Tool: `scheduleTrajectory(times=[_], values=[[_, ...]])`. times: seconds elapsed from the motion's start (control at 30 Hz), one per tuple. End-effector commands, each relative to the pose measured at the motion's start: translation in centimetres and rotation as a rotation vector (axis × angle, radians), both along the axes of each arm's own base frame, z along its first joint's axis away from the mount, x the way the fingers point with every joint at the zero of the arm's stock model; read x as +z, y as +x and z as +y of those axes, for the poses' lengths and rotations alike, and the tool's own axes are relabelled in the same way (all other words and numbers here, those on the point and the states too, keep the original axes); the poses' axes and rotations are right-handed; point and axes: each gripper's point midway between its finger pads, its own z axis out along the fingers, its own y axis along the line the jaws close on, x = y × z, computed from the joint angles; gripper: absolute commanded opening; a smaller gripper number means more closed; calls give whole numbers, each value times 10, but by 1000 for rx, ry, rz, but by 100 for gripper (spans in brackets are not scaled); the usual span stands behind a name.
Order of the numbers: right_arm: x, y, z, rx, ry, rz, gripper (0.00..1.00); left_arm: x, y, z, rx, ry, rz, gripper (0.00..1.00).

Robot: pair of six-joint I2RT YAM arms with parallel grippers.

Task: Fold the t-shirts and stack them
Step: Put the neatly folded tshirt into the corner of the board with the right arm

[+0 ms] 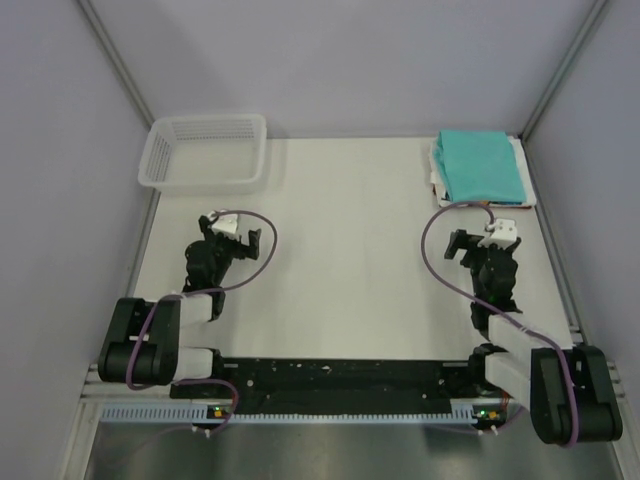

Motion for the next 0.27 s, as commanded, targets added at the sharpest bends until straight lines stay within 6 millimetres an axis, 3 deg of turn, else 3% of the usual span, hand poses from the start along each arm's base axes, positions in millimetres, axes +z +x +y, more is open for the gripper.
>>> scheduleTrajectory(times=[0.0, 0.23], values=[[14, 5, 4, 8, 1, -46, 99, 10, 2, 2, 13, -17, -49, 99], [14, 6, 4, 7, 2, -46, 99, 11, 2, 2, 13, -17, -50, 97]])
